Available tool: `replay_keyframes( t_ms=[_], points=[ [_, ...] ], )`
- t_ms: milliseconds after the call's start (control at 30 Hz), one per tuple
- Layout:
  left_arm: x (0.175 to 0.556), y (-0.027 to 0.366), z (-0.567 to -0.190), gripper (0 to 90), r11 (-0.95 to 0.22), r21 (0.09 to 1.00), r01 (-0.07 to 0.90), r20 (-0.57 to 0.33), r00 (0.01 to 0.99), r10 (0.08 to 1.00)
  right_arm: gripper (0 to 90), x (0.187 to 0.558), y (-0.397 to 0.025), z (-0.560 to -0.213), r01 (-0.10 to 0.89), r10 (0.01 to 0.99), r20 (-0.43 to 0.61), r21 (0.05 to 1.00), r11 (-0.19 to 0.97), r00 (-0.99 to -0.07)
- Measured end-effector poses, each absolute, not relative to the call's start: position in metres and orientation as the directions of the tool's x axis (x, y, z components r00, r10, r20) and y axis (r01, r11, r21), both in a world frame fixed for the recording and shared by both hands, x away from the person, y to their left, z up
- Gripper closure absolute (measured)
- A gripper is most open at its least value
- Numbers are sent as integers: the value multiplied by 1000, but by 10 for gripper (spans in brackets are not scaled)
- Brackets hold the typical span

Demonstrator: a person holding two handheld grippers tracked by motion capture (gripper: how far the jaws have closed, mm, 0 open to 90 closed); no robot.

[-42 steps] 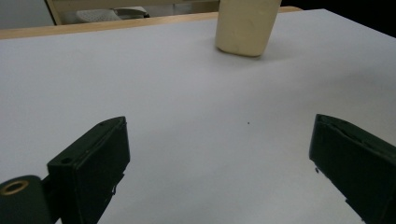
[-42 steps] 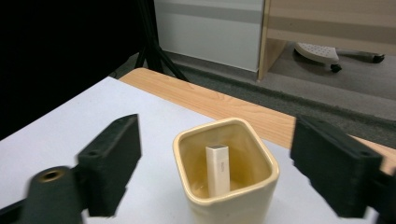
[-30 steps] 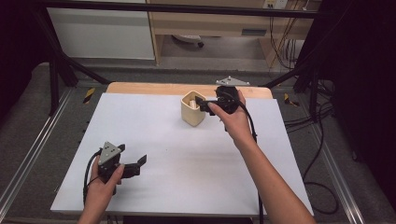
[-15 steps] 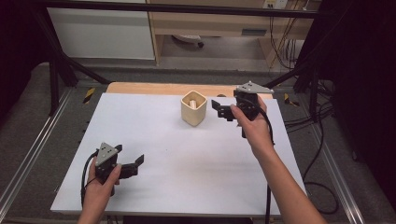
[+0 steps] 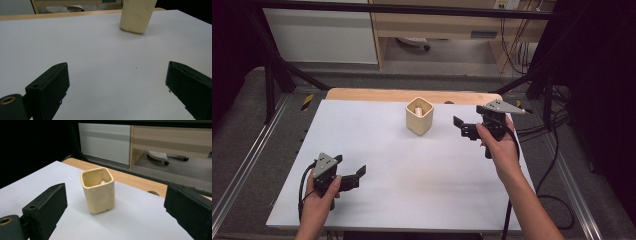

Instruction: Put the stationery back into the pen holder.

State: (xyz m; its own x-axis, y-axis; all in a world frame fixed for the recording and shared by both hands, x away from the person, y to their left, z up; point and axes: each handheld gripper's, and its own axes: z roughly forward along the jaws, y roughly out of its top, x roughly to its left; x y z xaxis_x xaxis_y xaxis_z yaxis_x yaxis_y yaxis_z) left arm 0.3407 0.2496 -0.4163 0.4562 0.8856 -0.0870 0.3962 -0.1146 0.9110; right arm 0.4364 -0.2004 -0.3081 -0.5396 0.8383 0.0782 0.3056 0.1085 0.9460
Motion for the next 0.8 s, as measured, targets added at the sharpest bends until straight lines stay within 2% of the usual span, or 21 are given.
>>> replay_keyframes(
  t_ms=[433, 800],
  points=[
    [341, 248, -417, 54, -122, 911, 395, -82, 462, 883, 53, 421, -200, -331, 309, 834, 83, 945, 107, -545],
    [340, 248, -416, 53, -120, 914, 387, -83, 469, 879, 53, 381, -219, -373, 318, 852, 58, 939, 131, -520]
  ],
)
